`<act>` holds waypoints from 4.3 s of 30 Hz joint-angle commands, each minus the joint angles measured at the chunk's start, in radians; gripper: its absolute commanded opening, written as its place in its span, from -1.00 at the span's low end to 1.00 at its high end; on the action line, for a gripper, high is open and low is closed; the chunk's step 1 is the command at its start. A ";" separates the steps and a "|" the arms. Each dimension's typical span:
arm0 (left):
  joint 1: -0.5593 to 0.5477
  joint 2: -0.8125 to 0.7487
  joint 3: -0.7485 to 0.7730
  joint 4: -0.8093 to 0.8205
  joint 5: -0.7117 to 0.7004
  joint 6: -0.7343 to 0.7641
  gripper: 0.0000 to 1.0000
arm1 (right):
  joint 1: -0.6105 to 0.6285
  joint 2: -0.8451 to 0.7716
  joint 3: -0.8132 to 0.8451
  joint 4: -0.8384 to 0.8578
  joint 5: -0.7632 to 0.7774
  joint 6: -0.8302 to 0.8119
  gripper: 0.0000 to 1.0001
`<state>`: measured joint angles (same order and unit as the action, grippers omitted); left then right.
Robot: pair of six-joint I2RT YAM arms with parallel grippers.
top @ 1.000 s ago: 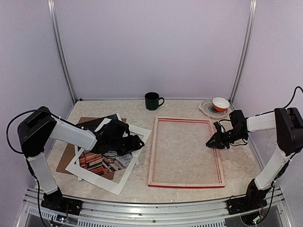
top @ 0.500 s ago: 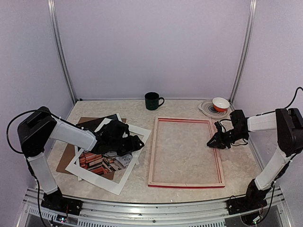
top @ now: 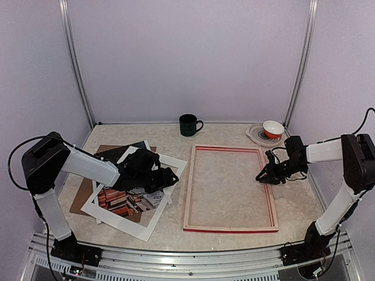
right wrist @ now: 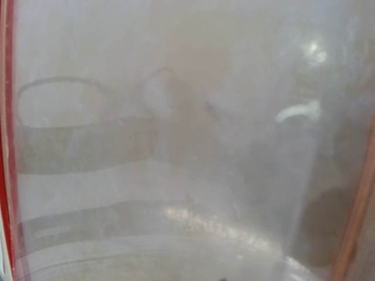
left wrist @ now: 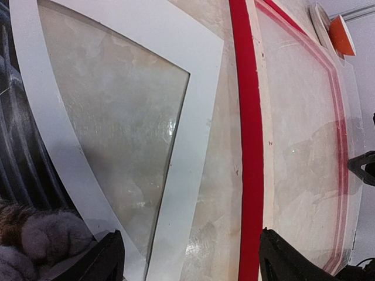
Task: Put the photo into the frame
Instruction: Move the glass panel to the frame body, then move the frame body to the center of the board.
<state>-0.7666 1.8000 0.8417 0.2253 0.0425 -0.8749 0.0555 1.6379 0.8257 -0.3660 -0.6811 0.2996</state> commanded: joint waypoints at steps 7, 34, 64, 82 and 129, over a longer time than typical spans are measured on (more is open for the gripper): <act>-0.008 0.008 -0.004 0.013 0.008 -0.004 0.56 | -0.013 -0.015 0.030 0.003 0.011 -0.020 -0.51; -0.013 0.035 0.013 0.017 0.012 -0.014 0.57 | -0.008 -0.033 0.024 0.015 0.017 -0.007 -0.22; -0.024 0.028 0.012 0.020 -0.004 -0.026 0.57 | 0.021 -0.077 0.035 -0.020 0.139 -0.013 -0.12; -0.026 0.011 0.023 0.005 -0.018 -0.022 0.57 | 0.038 -0.099 0.065 -0.098 0.267 -0.013 0.01; 0.219 -0.172 -0.027 -0.146 -0.226 -0.010 0.69 | 0.127 -0.011 0.104 -0.019 0.318 0.088 0.19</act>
<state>-0.5785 1.7100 0.8371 0.1333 -0.1139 -0.8909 0.1680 1.6489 0.9062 -0.3130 -0.4183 0.3725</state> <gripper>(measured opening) 0.842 0.593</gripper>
